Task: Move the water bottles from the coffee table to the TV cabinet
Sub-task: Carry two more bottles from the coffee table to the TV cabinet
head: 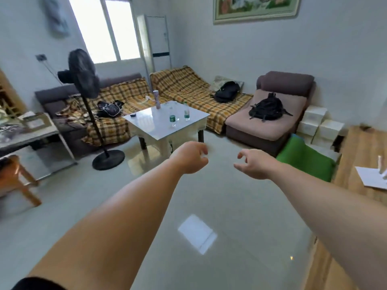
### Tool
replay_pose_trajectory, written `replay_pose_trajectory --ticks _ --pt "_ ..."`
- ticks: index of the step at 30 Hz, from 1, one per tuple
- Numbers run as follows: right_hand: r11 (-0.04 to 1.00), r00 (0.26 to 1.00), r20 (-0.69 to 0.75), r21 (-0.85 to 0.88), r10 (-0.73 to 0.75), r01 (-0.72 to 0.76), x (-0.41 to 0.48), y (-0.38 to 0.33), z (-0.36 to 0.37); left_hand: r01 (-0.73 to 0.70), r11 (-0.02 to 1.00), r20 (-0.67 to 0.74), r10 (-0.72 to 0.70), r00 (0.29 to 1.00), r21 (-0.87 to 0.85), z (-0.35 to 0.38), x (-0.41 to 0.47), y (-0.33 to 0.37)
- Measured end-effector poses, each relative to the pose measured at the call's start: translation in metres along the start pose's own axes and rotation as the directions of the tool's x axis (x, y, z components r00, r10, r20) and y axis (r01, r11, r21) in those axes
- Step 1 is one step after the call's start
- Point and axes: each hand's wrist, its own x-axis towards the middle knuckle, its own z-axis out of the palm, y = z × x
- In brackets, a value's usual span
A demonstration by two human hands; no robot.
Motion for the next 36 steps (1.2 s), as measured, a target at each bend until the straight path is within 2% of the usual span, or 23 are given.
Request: replay_pose_trajectory --ticks 6,13,19,24,27,36 --pt "0.993 0.993 0.026 -0.032 -0.113 0.113 0.004 -0.103 0.023 0.09 0.993 -0.01 -0.09 0.996 0.074 -0.04 -0.05 -0.094" --pt "0.988 0.991 0.021 -0.084 -0.13 0.132 0.014 -0.186 0.036 0.147 0.989 -0.053 -0.145 0.988 0.026 -0.081 -0.079 -0.179" --pt "0.986 0.988 -0.029 -0.077 -0.154 0.151 0.035 -0.243 0.04 0.175 0.985 -0.051 -0.175 0.983 -0.011 -0.096 -0.086 -0.222" --pt "0.982 0.985 -0.027 -0.085 -0.173 0.17 0.063 -0.259 0.048 0.188 0.982 -0.057 -0.189 0.98 -0.026 -0.095 -0.069 -0.244" --pt "0.978 0.986 0.003 -0.123 -0.169 0.168 0.09 -0.257 0.056 0.181 0.983 -0.041 -0.18 0.983 0.022 -0.09 -0.046 -0.253" --pt "0.969 0.97 0.009 -0.044 -0.245 0.245 0.213 -0.243 0.043 0.183 0.983 -0.058 -0.181 0.982 0.019 -0.085 0.081 -0.236"
